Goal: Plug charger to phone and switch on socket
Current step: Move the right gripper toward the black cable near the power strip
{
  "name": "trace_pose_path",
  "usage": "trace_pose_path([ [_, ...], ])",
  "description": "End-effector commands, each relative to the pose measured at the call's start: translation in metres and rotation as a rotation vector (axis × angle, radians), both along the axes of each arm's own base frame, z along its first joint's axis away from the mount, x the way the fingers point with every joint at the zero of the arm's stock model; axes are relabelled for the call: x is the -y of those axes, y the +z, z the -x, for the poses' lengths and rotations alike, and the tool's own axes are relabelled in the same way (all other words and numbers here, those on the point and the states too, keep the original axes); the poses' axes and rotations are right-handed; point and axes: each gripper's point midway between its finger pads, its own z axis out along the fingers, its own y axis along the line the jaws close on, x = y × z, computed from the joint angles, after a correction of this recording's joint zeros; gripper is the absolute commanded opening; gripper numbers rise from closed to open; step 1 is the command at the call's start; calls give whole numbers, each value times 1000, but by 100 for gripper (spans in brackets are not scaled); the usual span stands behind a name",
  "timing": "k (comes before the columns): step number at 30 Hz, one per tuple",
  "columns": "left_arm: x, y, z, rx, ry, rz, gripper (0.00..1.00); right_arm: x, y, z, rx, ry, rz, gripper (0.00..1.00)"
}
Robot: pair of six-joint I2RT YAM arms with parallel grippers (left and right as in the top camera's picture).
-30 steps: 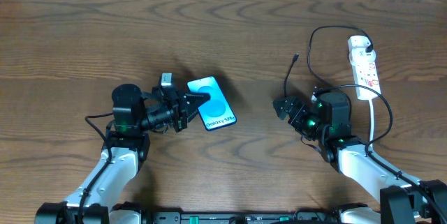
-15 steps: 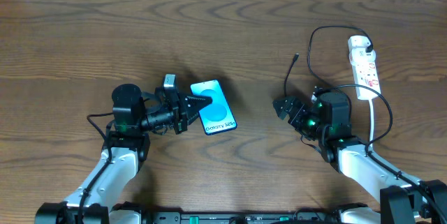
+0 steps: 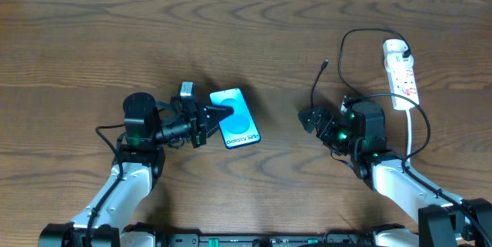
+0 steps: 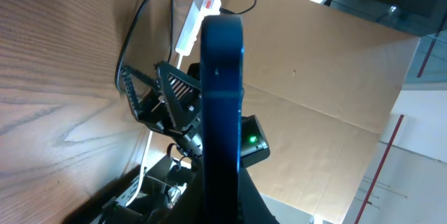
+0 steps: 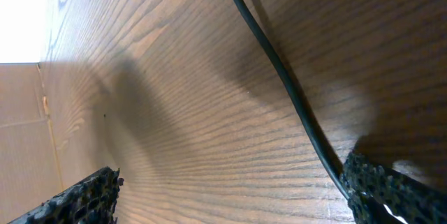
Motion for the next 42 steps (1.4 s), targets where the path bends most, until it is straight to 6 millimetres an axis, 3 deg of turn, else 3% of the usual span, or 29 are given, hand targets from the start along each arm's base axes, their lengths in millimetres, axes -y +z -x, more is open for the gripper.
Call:
trace_pose_path([
  [1, 3, 7, 3, 20, -31, 13, 8, -1, 7, -2, 22, 12, -11, 99],
  [10, 3, 7, 3, 27, -32, 11, 7, 9, 5, -8, 47, -20, 49, 99],
  [17, 2, 7, 2, 98, -38, -15, 7, 5, 13, -13, 116, 36, 68, 98],
  [23, 3, 8, 3, 121, -45, -22, 8, -20, 44, -18, 222, 173, -25, 93],
  [30, 4, 9, 7, 113, -70, -9, 7, -23, 67, -19, 303, 207, -24, 93],
  [36, 5, 9, 8, -66, -52, 52, 8, -4, 62, -18, 254, 115, 65, 93],
  [42, 4, 13, 3, -37, -33, 51, 7, 12, 60, -18, 186, 44, 143, 93],
])
